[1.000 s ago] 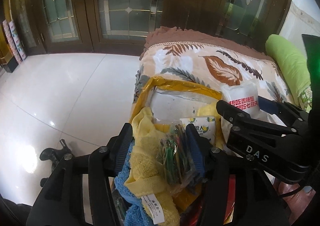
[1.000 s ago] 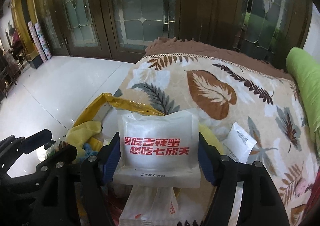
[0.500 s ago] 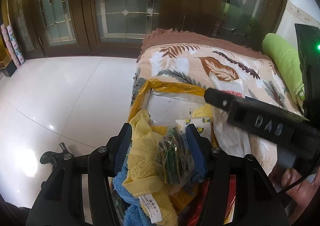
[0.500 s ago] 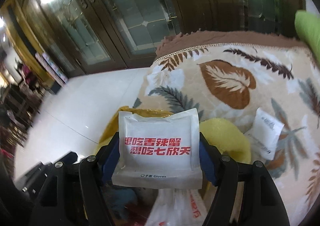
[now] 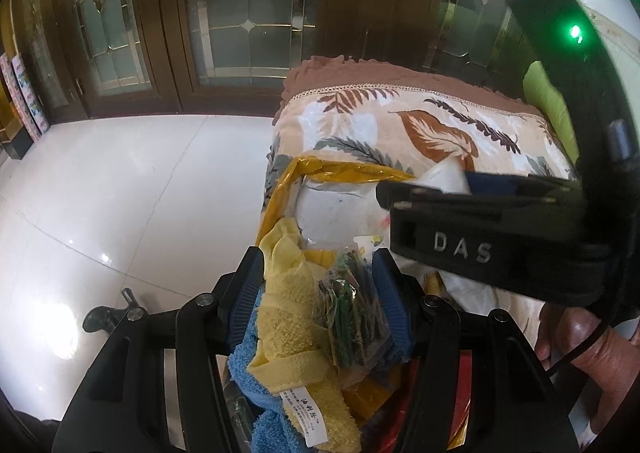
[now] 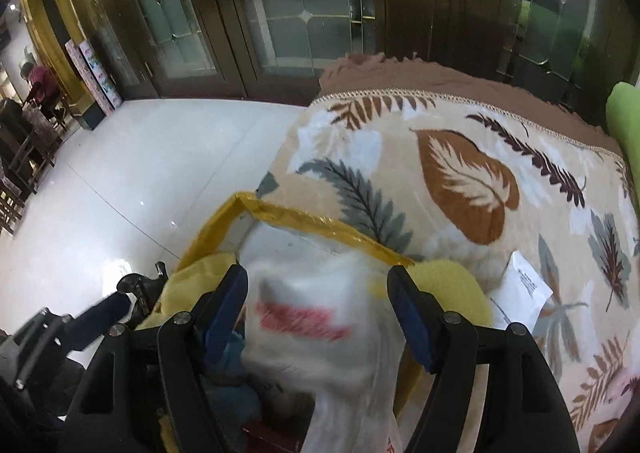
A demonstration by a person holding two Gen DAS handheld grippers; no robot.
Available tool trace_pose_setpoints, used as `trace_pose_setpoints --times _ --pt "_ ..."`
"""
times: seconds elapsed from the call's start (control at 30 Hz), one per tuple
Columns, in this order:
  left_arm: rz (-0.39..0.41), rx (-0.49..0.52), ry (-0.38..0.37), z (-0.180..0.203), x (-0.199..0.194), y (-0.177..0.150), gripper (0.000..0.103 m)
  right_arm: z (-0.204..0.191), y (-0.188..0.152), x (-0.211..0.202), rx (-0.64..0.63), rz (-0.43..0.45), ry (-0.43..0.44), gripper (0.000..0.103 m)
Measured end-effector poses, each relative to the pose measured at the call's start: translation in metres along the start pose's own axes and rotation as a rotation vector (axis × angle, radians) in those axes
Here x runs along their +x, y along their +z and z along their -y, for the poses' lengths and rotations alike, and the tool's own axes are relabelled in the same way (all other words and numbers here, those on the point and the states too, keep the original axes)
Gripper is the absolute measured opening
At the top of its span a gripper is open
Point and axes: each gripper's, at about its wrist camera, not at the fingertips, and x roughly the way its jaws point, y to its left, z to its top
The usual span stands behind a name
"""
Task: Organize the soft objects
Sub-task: 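Lower sticks bag into clear bag and open left gripper while right gripper releases packet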
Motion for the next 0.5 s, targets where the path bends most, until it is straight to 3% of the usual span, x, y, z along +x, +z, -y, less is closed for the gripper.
trace_pose_setpoints --times 0.27,0.5 --pt "0.006 0.008 0.002 0.0 0.0 0.0 0.057 0.003 -0.002 -0.01 0.006 0.049 0.017 0.073" --pt "0.04 -0.001 0.0 0.0 -0.007 0.001 0.057 -0.013 -0.016 -0.034 -0.083 0.167 -0.104 0.073"
